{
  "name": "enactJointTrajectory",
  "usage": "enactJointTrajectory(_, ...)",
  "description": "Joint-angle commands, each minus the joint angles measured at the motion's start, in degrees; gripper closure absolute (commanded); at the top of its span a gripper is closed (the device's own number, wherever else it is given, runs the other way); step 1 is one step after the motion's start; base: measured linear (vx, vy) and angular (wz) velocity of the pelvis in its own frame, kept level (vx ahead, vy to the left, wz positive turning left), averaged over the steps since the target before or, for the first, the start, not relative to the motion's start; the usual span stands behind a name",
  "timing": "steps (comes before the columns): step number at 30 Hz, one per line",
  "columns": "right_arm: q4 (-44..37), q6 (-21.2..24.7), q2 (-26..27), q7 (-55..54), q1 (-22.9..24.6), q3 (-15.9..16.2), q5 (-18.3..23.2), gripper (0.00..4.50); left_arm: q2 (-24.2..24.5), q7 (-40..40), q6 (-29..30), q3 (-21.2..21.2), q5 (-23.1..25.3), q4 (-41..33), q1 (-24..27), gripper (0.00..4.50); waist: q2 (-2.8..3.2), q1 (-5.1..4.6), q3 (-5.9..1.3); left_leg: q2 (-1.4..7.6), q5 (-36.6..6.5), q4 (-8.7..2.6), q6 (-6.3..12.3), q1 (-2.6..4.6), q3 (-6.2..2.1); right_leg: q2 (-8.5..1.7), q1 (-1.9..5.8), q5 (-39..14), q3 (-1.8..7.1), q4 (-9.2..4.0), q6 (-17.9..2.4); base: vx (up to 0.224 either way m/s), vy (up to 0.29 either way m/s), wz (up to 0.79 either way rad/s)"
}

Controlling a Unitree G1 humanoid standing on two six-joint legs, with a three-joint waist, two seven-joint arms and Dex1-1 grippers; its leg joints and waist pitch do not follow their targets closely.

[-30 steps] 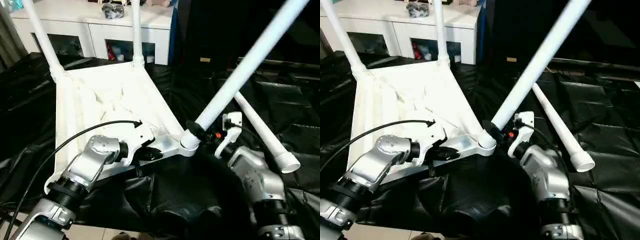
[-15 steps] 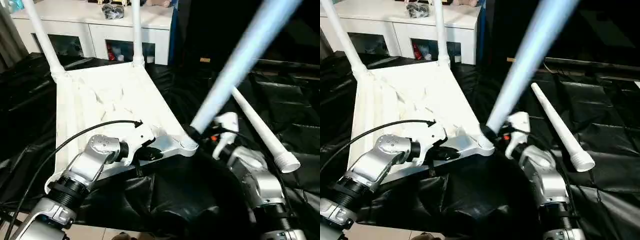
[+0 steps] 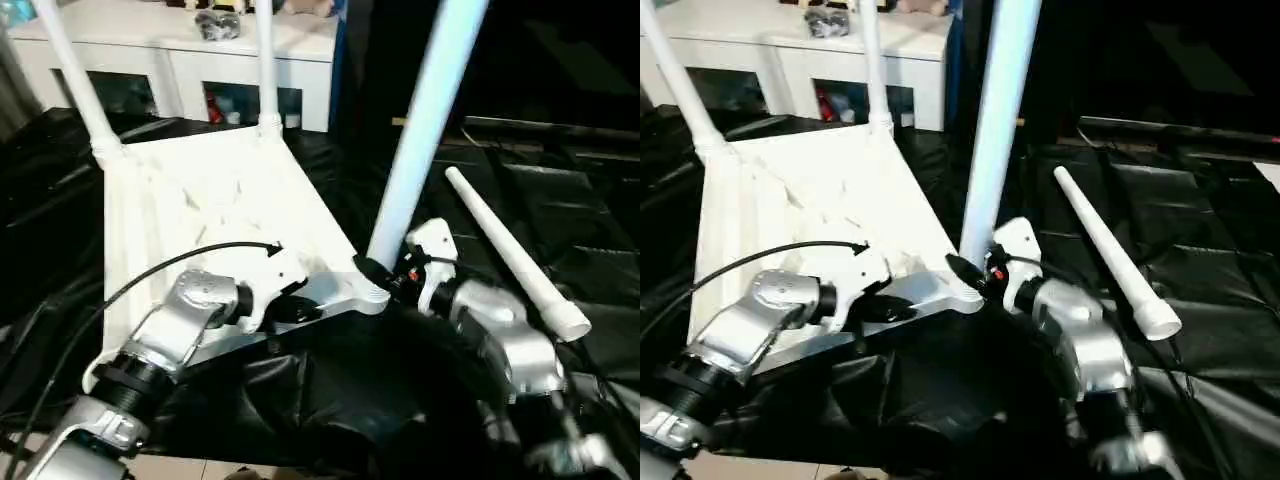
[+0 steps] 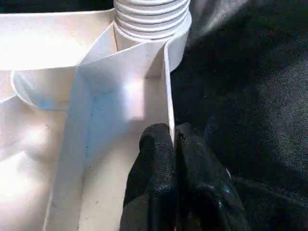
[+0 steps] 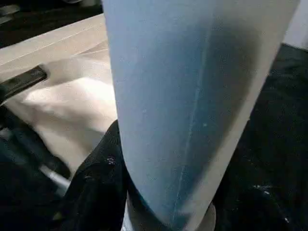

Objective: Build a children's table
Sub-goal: Insert table leg to table base

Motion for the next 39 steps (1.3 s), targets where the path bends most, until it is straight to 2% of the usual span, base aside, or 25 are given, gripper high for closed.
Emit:
enactJointTrajectory(1, 4.8, 1.9, -0.6, 4.3, 1.5, 3.7, -1.4, 2.61, 0.3, -4.0, -1.9, -1.8, -0.3, -2.9, 0.1, 4.50, 0.05, -0.23, -2.63, 3.76, -27.7, -4.85, -2.57, 2.00, -2.40, -6.34, 0.26, -29.3, 3.44, -5.52, -7.3, 0.000, 0.000, 0.00)
enactJointTrajectory(2, 5.1, 1.9, -1.1, 6.1, 1.2, 4.0, -1.0, 2.61, 0.6, -5.2, -2.5, -1.9, -0.7, -3.6, 0.1, 4.50, -0.07, 0.06, -2.69, 3.92, -25.9, -4.93, -2.18, 1.91, -2.33, -6.37, 0.44, -28.8, 3.50, -5.37, -7.5, 0.000, 0.000, 0.00)
enactJointTrajectory(4, 5.3, 1.9, -1.6, 8.0, 1.1, 4.3, -0.6, 2.61, 0.9, -6.4, -3.4, -1.9, -1.3, -4.2, 0.3, 4.50, 0.06, 0.17, -2.82, 3.98, -25.2, -4.96, -2.00, 1.87, -2.35, -6.31, 0.59, -27.8, 3.49, -5.14, -7.8, 0.000, 0.000, 0.00)
enactJointTrajectory(5, 5.5, 1.8, -1.9, 9.4, 0.9, 4.5, -0.4, 2.61, 1.1, -7.5, -3.8, -1.8, -1.8, -4.7, 0.3, 4.50, -0.25, 0.20, -2.89, 4.10, -24.5, -5.05, -1.87, 1.81, -2.19, -6.19, 0.63, -26.3, 3.54, -4.98, -8.1, 0.000, 0.000, 0.00)
enactJointTrajectory(8, 7.2, 0.3, -3.6, 14.7, 0.2, 5.8, -0.7, 2.61, 2.4, -9.9, -3.2, -1.8, -2.8, -6.1, 0.1, 4.50, 0.03, 0.42, -3.12, 4.22, -22.9, -5.06, -1.78, 1.76, -2.01, -6.09, 0.77, -21.5, 3.61, -4.22, -10.0, 0.000, 0.000, 0.00)
enactJointTrajectory(10, 8.6, -0.9, -4.1, 16.9, -0.4, 6.2, -1.0, 2.61, 3.0, -10.9, -3.1, -1.8, -3.0, -6.3, 0.0, 4.50, 0.09, 0.51, -3.15, 4.16, -22.6, -5.03, -1.80, 1.75, -1.93, -6.05, 0.88, -20.2, 3.58, -4.05, -10.8, 0.000, 0.000, 0.00)
enactJointTrajectory(13, 9.5, -2.2, -4.7, 20.2, -0.9, 7.2, -1.4, 2.61, 3.9, -12.3, -3.1, -1.7, -3.4, -6.9, 0.2, 4.50, 0.07, 0.73, -3.27, 4.21, -21.1, -4.98, -1.47, 1.61, -1.82, -6.02, 1.13, -18.4, 3.64, -3.79, -11.3, 0.000, 0.000, 0.00)
enactJointTrajectory(14, 9.7, -2.7, -4.8, 20.4, -1.1, 7.5, -1.8, 2.61, 4.0, -12.5, -3.0, -1.6, -3.4, -7.0, 0.2, 4.50, 0.27, 0.85, -3.30, 4.25, -20.8, -5.00, -1.43, 1.58, -1.84, -6.05, 1.20, -17.8, 3.65, -3.72, -11.5, 0.000, 0.000, 0.00)
enactJointTrajectory(15, 9.8, -3.0, -4.8, 20.5, -1.1, 7.7, -2.1, 2.61, 4.0, -12.6, -3.0, -1.5, -3.3, -7.0, 0.3, 4.50, 0.12, 0.91, -3.34, 4.18, -20.1, -4.97, -1.22, 1.53, -1.73, -6.01, 1.28, -17.1, 3.64, -3.68, -11.7, 0.000, 0.000, 0.00)
enactJointTrajectory(19, 10.9, -3.9, -4.3, 20.1, -1.4, 7.4, -2.5, 2.61, 4.2, -12.1, -2.9, -1.7, -2.4, -7.0, 0.5, 4.50, -0.03, 1.17, -3.27, 4.12, -19.2, -4.87, -0.82, 1.44, -1.71, -6.11, 1.36, -19.0, 3.62, -3.80, -11.3, 0.000, 0.000, 0.00)
enactJointTrajectory(22, 13.2, -5.3, -3.2, 16.6, -2.0, 6.1, -3.2, 2.61, 3.5, -10.1, -2.3, -1.3, -1.4, -6.0, 0.1, 4.50, 0.14, 1.16, -3.08, 4.15, -20.8, -5.02, -1.38, 1.59, -1.89, -6.10, 1.18, -22.2, 3.54, -4.15, -10.5, 0.000, 0.000, 0.00)
enactJointTrajectory(25, 16.0, -6.6, -2.1, 11.0, -2.9, 4.4, -4.3, 2.61, 1.9, -6.6, -0.6, -0.1, -1.0, -5.3, -0.7, 4.50, 0.13, 0.82, -2.50, 3.99, -25.1, -5.05, -2.44, 2.22, -2.16, -6.27, 0.67, -30.1, 3.33, -5.02, -9.0, 0.000, 0.000, 0.00)
enactJointTrajectory(26, 17.5, -6.7, -1.2, 6.5, -3.6, 3.0, -4.7, 2.61, 0.3, -3.3, 1.0, 1.1, -0.9, -4.9, -1.2, 4.50, 0.08, 0.52, -2.30, 3.85, -27.4, -5.00, -2.89, 2.56, -2.38, -6.34, 0.50, -34.1, 3.08, -5.54, -7.7, 0.000, 0.000, 0.00)
enactJointTrajectory(28, 18.5, -6.8, -0.6, 3.8, -4.0, 2.1, -4.8, 2.61, -0.6, -1.3, 2.1, 1.8, -0.8, -4.7, -1.5, 4.50, 0.31, 0.06, -2.10, 3.75, -30.7, -4.83, -3.79, 3.17, -2.81, -6.34, 0.17, -38.7, 2.39, -6.33, -5.8, -0.032, 0.006, -0.02)
enactJointTrajectory(29, 20.6, -6.0, 1.3, -2.0, -4.8, -0.1, -4.3, 2.61, -2.9, 3.0, 4.9, 2.5, -0.4, -6.3, -1.5, 4.50, 0.76, -0.34, -2.10, 3.75, -32.8, -4.73, -4.18, 3.58, -3.10, -6.28, 0.12, -39.5, 1.83, -6.75, -4.9, -0.074, 0.023, -0.08)
enactJointTrajectory(30, 21.3, -5.5, 2.2, -3.8, -5.1, -0.8, -3.9, 2.62, -3.8, 4.6, 6.5, 2.7, -0.1, -7.2, -1.4, 4.50, 0.89, -1.31, -1.89, 3.75, -35.9, -5.00, -4.44, 3.28, -3.58, -5.91, 0.56, -39.4, 0.52, -7.13, -3.8, -0.074, 0.023, -0.08)
enactJointTrajectory(31, 21.5, -5.4, 2.4, -4.2, -5.2, -1.0, -3.8, 2.62, -4.0, 5.0, 6.9, 2.7, -0.1, -7.4, -1.4, 4.50, 1.01, -1.69, -1.86, 3.93, -37.5, -5.29, -4.74, 3.04, -3.94, -5.74, 1.01, -38.9, -0.07, -7.09, -3.2, -0.066, 0.041, -0.16)
enactJointTrajectory(32, 22.7, -4.9, 3.6, -6.8, -5.7, -2.0, -3.3, 2.62, -5.5, 7.3, 9.4, 2.8, 0.3, -9.0, -1.1, 4.50, 2.03, -2.15, -1.92, 4.34, -42.1, -6.07, -5.21, 2.89, -4.50, -5.27, 1.64, -36.0, -0.98, -6.51, -2.9, -0.037, 0.055, -0.20)
enactJointTrajectory(33, 23.2, -4.9, 4.0, -7.6, -6.0, -2.3, -3.1, 2.62, -6.0, 8.1, 10.4, 2.8, 0.5, -9.5, -1.0, 4.50, 2.07, -2.81, -1.72, 5.08, -46.0, -7.61, -5.51, 1.75, -4.88, -4.93, 2.88, -32.0, -1.36, -5.14, -3.2, -0.037, 0.055, -0.20)
enactJointTrajectory(34, 24.3, -5.0, 4.9, -9.8, -6.6, -2.5, -3.3, 2.62, -7.5, 10.1, 12.2, 2.8, 1.2, -10.2, -0.8, 4.50, 2.33, -2.64, -1.60, 5.45, -48.3, -8.59, -5.90, 1.16, -4.83, -4.57, 3.36, -30.0, -1.29, -3.75, -3.6, 0.000, 0.000, 0.00)
enactJointTrajectory(35, 27.7, -6.3, 7.6, -16.1, -8.8, -2.9, -4.0, 2.62, -11.7, 16.1, 16.9, 2.2, 3.8, -11.1, -0.6, 4.50, 2.77, -1.10, -1.32, 6.70, -53.6, -13.43, -7.31, -2.03, -2.69, -2.68, 5.41, -17.8, -0.21, 5.67, -6.0, -0.091, 0.002, 0.00)
enactJointTrajectory(36, 29.4, -6.5, 9.3, -19.0, -10.0, -3.3, -3.9, 2.62, -14.1, 19.5, 18.1, 2.3, 4.6, -10.1, -0.8, 4.50, 1.96, -0.55, -1.31, 6.30, -52.3, -13.81, -6.64, -1.74, -1.59, -2.43, 4.80, -17.7, 1.22, 6.77, -5.1, -0.091, 0.002, 0.00)
enactJointTrajectory(37, 30.1, -6.6, 10.1, -20.1, -10.5, -3.6, -3.7, 2.62, -15.2, 20.9, 18.1, 2.5, 4.8, -9.0, -1.0, 4.50, -1.93, -1.30, -1.62, 1.93, -38.5, -4.47, -5.50, 4.19, -0.91, -5.24, -2.57, -42.8, 3.99, -3.39, -2.2, -0.001, -0.070, 0.14)
enactJointTrajectory(38, 30.6, -6.2, 11.0, -21.1, -11.0, -3.5, -3.7, 2.62, -15.6, 21.7, 17.4, 2.1, 5.4, -7.4, -1.5, 4.50, -1.91, -1.38, -1.13, 0.00, -26.5, 4.85, -3.72, 7.76, -1.56, -10.05, -6.33, -59.5, 3.09, -9.60, -1.8, 0.043, -0.107, 0.01)
enactJointTrajectory(39, 30.8, -6.1, 11.3, -21.4, -11.2, -3.4, -3.8, 2.62, -15.6, 21.8, 17.1, 2.0, 5.7, -6.9, -1.7, 4.50, -1.20, -0.74, -1.60, -1.18, -9.3, 5.41, -0.50, 1.62, -3.76, -11.39, -0.56, -61.5, 6.30, -8.39, -0.9, 0.043, -0.107, 0.01)
